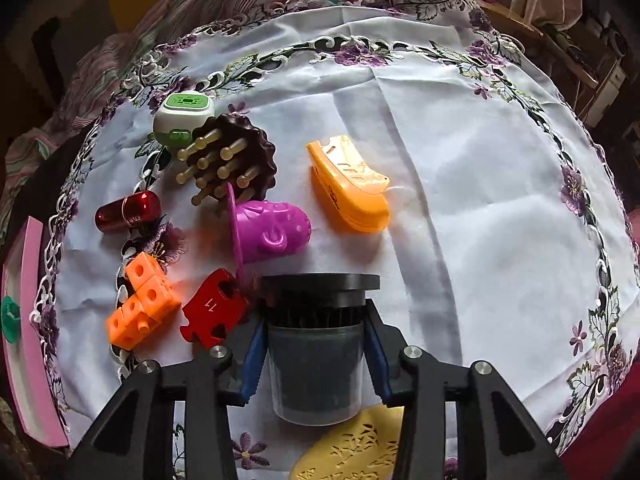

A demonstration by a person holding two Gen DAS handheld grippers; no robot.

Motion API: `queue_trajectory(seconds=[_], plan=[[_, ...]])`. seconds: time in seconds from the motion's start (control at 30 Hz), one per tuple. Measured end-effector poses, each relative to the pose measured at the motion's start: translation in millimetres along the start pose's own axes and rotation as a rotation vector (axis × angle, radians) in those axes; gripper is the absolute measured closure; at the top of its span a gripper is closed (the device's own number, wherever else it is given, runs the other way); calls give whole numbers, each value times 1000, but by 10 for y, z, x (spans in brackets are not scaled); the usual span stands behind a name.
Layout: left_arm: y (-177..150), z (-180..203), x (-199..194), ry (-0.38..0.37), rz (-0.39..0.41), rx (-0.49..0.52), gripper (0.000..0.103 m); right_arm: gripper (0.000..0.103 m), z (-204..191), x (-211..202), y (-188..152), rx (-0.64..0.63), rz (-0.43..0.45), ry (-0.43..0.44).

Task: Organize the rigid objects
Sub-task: 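Close the right tool around the grey-black cup, then lift the grey-black cup into the tray beside the spool and open the right tool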

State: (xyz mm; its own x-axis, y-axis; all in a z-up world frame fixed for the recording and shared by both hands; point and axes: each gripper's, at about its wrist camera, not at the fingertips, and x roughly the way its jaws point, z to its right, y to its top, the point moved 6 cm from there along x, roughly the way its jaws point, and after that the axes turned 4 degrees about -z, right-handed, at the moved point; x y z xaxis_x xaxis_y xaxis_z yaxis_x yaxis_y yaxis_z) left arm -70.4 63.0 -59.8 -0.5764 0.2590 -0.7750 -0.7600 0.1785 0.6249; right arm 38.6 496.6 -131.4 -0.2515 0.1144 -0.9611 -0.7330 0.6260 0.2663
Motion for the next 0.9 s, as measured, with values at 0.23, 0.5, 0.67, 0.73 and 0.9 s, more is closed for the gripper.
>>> queue_trajectory(seconds=[0.23, 0.5, 0.67, 0.73, 0.9], plan=[[-107, -125, -21, 29, -9, -14, 17, 60, 103, -284, 114, 49, 144, 8], [-167, -295, -58, 46, -17, -37, 17, 60, -325, -562, 120, -60, 241, 90], [-185, -404, -75, 51, -17, -61, 17, 60, -875, -781, 29, -171, 267, 157], [-193, -447, -75, 54, -17, -72, 17, 60, -1147, -846, 1, -223, 269, 188], [-223, -537, -46, 57, -35, -97, 17, 60, -1888, -898, -139, -341, 241, 297]])
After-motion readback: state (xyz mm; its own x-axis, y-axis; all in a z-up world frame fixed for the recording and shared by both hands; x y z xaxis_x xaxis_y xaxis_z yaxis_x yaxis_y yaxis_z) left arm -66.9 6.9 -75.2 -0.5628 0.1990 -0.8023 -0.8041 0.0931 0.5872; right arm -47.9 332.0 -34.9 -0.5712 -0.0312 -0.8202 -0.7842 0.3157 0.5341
